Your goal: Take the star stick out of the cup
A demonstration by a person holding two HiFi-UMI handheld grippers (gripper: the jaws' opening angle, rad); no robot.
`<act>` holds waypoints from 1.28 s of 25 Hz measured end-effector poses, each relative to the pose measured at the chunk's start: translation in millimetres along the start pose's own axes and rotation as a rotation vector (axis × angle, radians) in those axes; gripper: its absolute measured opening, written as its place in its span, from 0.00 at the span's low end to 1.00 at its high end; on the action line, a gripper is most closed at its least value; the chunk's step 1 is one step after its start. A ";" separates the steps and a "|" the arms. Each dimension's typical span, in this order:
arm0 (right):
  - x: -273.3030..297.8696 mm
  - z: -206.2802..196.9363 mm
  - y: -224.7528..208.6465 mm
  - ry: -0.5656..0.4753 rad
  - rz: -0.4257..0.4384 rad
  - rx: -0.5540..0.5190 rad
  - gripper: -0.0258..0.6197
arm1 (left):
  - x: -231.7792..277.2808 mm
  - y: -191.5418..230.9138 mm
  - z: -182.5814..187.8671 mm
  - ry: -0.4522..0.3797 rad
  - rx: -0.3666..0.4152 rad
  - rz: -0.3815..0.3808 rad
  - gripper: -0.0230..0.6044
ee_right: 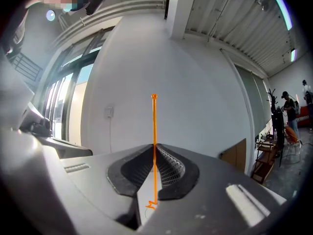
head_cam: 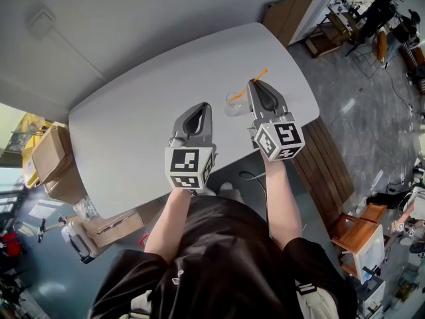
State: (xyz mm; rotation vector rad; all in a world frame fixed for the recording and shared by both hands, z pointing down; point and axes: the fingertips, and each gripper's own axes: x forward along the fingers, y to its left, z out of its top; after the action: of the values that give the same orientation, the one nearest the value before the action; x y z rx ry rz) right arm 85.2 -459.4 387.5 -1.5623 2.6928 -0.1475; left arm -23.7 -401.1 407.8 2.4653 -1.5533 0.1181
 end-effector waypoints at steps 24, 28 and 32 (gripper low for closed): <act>-82.4 31.6 29.8 -0.018 -0.038 -0.025 0.07 | -13.6 -21.9 -5.1 0.000 -0.011 -0.049 0.04; -95.1 20.6 27.8 -0.003 -0.058 -0.010 0.07 | -16.8 -20.1 -7.5 0.004 -0.015 -0.047 0.04; -95.8 12.1 27.8 0.016 -0.059 -0.014 0.07 | -18.4 -19.0 -8.4 0.005 -0.015 -0.046 0.04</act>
State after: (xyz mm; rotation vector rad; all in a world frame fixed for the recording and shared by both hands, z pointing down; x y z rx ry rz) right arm 109.7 -363.4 370.3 -1.6530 2.6663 -0.1440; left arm -14.2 -375.1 409.8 2.4850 -1.4887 0.1041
